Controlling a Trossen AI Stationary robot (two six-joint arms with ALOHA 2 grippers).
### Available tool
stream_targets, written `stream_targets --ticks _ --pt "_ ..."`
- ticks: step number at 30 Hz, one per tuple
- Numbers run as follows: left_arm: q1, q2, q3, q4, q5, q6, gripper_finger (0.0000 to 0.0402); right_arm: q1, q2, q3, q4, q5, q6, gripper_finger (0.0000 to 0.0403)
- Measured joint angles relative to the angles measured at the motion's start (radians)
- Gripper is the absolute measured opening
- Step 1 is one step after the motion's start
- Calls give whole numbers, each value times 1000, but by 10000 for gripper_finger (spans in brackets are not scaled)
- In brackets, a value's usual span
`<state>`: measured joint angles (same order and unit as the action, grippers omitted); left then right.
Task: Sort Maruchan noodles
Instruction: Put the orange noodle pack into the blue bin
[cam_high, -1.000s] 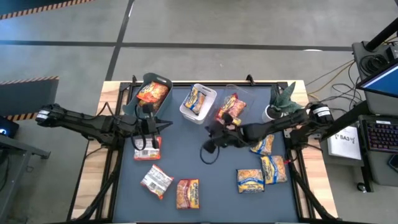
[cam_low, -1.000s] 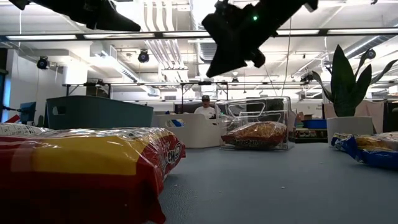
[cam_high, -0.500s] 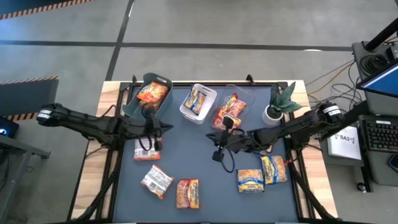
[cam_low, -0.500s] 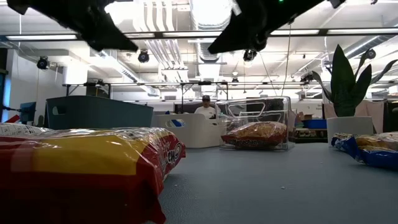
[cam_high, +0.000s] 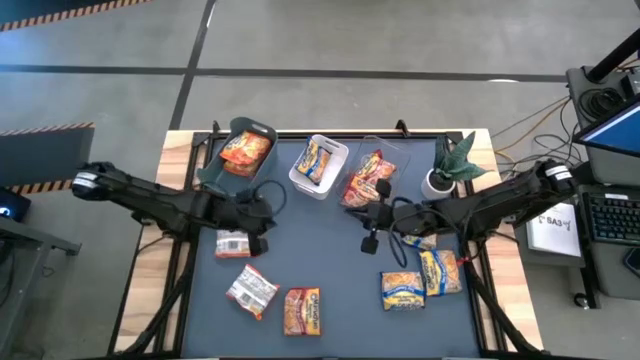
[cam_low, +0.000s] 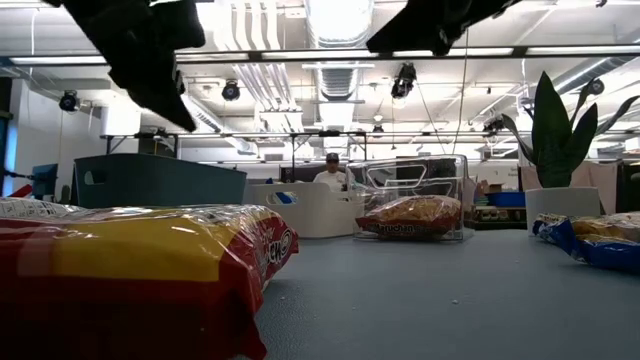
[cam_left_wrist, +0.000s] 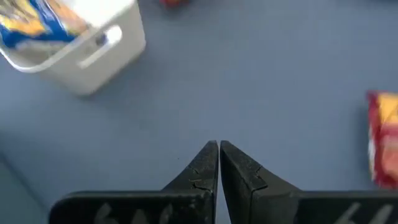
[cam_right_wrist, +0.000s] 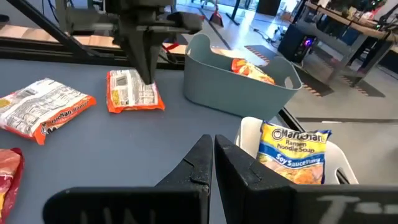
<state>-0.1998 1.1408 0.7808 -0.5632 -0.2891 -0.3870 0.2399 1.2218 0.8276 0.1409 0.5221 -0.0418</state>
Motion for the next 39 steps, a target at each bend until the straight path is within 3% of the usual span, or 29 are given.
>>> stream_targets --ticks 13,25,30,39 --pt "-67 221 217 -416 124 -26 0 0 -54 -10 -104 -3 42 9" --pt "-162 259 212 -522 198 -51 4 0 -63 -28 -110 -3 68 9" --pt "-190 263 212 -555 198 -50 43 0 -63 -28 -109 -3 68 9" --pt "-258 308 203 -590 152 -69 177 0 -63 -30 -110 -6 76 9"
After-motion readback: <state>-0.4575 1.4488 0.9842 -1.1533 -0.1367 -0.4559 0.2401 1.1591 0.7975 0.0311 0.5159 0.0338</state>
